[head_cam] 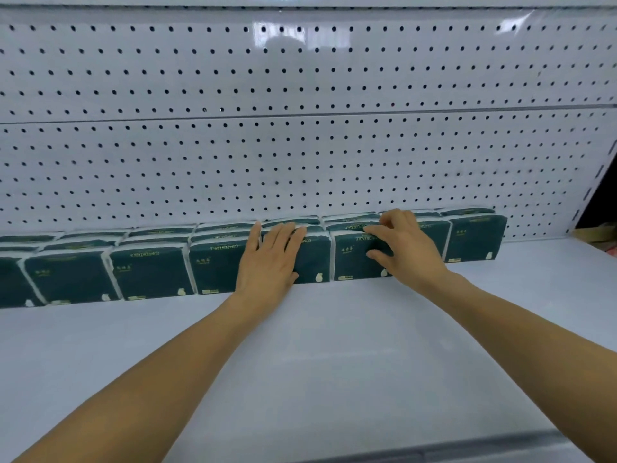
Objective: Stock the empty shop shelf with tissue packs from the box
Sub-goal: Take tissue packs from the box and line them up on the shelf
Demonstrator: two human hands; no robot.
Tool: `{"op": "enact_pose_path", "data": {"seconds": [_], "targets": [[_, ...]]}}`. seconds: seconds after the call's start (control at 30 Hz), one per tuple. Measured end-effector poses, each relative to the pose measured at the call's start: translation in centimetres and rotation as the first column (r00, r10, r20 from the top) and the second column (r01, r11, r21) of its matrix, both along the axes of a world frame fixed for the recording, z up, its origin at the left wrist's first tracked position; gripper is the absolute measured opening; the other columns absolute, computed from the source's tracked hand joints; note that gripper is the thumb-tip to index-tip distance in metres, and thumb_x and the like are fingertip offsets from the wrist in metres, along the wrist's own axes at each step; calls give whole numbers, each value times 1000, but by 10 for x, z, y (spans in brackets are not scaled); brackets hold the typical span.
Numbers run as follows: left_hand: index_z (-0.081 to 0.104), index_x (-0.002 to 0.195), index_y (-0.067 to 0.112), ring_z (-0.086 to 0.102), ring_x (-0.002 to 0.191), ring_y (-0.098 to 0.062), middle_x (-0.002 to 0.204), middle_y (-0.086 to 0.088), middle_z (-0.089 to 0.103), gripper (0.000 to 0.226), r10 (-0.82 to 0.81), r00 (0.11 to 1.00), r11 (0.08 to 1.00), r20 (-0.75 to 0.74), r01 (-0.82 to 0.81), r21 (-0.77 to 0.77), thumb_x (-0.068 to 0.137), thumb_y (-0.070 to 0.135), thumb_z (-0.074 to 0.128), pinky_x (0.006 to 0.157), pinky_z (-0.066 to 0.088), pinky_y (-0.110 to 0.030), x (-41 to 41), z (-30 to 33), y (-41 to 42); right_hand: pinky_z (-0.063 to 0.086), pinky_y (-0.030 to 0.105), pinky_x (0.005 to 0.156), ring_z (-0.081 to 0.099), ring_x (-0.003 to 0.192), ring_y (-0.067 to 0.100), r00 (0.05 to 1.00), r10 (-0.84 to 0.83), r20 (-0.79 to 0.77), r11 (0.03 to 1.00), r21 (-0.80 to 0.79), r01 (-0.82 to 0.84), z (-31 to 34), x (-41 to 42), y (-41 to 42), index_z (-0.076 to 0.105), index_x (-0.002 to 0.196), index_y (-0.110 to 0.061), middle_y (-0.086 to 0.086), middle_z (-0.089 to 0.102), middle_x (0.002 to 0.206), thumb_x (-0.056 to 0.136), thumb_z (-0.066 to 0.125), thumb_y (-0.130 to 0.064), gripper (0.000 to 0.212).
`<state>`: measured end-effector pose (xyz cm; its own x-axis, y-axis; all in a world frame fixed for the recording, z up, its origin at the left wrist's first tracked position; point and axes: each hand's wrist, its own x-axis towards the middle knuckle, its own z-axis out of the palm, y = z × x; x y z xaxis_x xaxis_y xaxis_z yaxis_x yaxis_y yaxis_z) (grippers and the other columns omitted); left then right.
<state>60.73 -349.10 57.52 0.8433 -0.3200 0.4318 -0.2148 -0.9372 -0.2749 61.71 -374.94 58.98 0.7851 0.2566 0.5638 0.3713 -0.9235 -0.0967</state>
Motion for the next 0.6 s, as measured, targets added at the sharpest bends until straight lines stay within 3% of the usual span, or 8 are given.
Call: {"op": "enact_pose_path", "data": {"seconds": [0.17, 0.33, 0.47, 0.6], "targets": [[-2, 156, 21, 11, 150, -20, 162, -1, 13, 81, -1, 1000, 1000, 2, 1, -2, 98, 43, 49, 122, -4, -49, 2, 0, 1, 39, 29, 65, 45, 108, 23, 998, 28, 48, 999, -18, -27, -2, 4, 4, 58, 127, -17, 3, 53, 115, 86, 71, -24, 44], [-1, 156, 21, 12, 150, -20, 161, -1, 14, 80, 5, 1000, 1000, -14, -5, -1, 98, 42, 49, 122, -4, -50, -1, 1, 0, 37, 33, 73, 53, 100, 29, 996, -3, 89, 992, -127, 14, -1, 4, 7, 64, 116, -17, 5, 58, 109, 83, 72, -23, 34], [-1, 156, 21, 6, 151, -20, 163, -1, 10, 82, 0, 999, 1000, -39, -1, -25, 96, 46, 49, 121, -9, -51, -8, 10, -2, 37, 40, 94, 41, 123, 27, 996, -94, 3, 981, -170, 93, 9, -6, 13, 52, 133, -22, 4, 48, 133, 88, 63, -31, 46], [-4, 156, 23, -2, 152, -21, 165, -1, 3, 83, 3, 1000, 997, 6, -2, -74, 97, 55, 43, 120, -10, -53, -38, 29, -5, 22, 47, 114, 19, 144, 28, 992, -121, -32, 992, -47, 120, 25, -46, 31, 28, 150, -26, 5, 23, 157, 92, 59, -41, 67]]}}
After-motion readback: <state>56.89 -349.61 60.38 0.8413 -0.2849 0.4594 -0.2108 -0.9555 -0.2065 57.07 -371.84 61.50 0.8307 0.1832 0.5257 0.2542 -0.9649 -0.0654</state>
